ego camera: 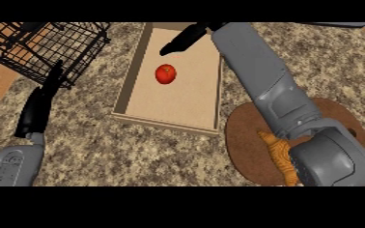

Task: Pick the tomato from the cutting board and place it in the cardboard box

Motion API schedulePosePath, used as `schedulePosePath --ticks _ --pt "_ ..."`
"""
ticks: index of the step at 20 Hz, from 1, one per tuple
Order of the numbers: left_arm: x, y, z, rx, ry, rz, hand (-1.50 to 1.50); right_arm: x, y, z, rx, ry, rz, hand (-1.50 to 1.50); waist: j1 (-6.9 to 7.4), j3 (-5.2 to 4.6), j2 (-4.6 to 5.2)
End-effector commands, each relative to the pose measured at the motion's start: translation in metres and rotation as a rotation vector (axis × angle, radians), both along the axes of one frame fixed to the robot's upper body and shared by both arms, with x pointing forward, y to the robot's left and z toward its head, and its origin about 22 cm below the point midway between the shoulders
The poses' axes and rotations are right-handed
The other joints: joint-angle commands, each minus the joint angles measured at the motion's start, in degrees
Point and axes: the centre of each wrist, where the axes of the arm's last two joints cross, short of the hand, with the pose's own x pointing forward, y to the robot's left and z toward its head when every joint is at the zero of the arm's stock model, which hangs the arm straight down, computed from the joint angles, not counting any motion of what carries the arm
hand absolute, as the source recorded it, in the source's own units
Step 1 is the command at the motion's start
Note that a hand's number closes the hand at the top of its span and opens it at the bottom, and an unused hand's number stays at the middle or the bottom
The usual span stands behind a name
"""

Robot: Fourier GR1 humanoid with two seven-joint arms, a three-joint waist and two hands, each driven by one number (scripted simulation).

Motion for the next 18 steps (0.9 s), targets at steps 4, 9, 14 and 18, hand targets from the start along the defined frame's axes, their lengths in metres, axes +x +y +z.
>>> schedulePosePath --ticks 4,9,14,18 --pt "-0.003 0.0 0.002 -0.015 0.016 0.023 0.0 0.014 -0.074 0.008 0.071 0.029 -0.068 -1.5 -0.8 -0.03 0.39" --pt "0.002 0.006 0.016 -0.007 0.0 0.027 0.0 0.015 -0.135 0.0 0.044 0.035 -0.105 -1.5 -0.78 0.06 0.6" --pt "-0.005 0.007 0.004 0.0 0.0 0.012 0.0 0.014 -0.173 0.011 -0.002 0.022 -0.108 -1.5 0.05 0.03 0.97" --pt "-0.006 0.003 0.002 -0.002 -0.003 0.011 0.0 0.006 -0.219 0.009 -0.059 0.014 -0.084 -1.5 0.55 0.14 1.51"
